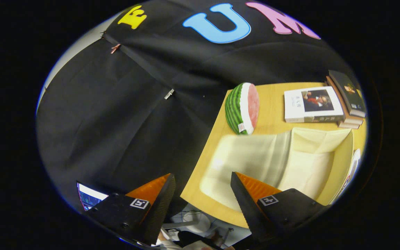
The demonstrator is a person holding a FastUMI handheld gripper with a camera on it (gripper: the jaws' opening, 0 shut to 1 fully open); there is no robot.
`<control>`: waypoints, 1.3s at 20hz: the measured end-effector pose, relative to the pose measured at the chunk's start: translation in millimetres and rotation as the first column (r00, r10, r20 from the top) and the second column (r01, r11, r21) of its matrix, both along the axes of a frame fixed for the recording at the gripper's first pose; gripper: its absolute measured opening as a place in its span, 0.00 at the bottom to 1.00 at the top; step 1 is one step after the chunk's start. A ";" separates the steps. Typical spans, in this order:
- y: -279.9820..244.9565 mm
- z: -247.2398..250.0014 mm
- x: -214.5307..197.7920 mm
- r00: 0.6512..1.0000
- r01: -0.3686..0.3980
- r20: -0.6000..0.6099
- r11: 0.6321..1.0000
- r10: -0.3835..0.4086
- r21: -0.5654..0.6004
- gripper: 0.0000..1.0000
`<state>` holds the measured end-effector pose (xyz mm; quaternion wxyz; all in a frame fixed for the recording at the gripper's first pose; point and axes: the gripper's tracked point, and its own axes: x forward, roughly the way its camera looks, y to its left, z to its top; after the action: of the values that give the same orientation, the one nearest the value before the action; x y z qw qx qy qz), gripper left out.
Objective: Open the storage box then place both shoes into the box .Put the left shoe in first, then the right shoe, with the right side of both shoes facing outward in a uniform manner.
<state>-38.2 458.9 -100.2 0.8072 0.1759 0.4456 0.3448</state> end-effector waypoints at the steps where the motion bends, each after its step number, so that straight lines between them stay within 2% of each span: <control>1: -11.3 6.2 4.3 0.999 0.003 0.041 1.000 -0.002 -0.006 0.98; 7: -112.5 40.7 19.3 0.978 0.074 0.197 0.996 -0.064 -0.046 0.98; 10: -174.8 35.1 29.5 0.967 0.130 0.234 0.987 -0.104 -0.098 0.98; 14: -259.9 15.8 44.9 0.945 0.241 0.265 0.955 -0.190 -0.175 0.98; 16: -301.6 -3.5 49.1 0.935 0.279 0.288 0.931 -0.207 -0.236 0.98; 21: -398.1 -72.9 35.3 0.942 0.322 0.221 0.857 -0.251 -0.401 0.99; 26: -454.9 -152.2 -4.0 0.966 0.257 0.121 0.796 -0.229 -0.547 0.99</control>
<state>-42.2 4.0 -252.4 0.8712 -0.0203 0.4809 0.0970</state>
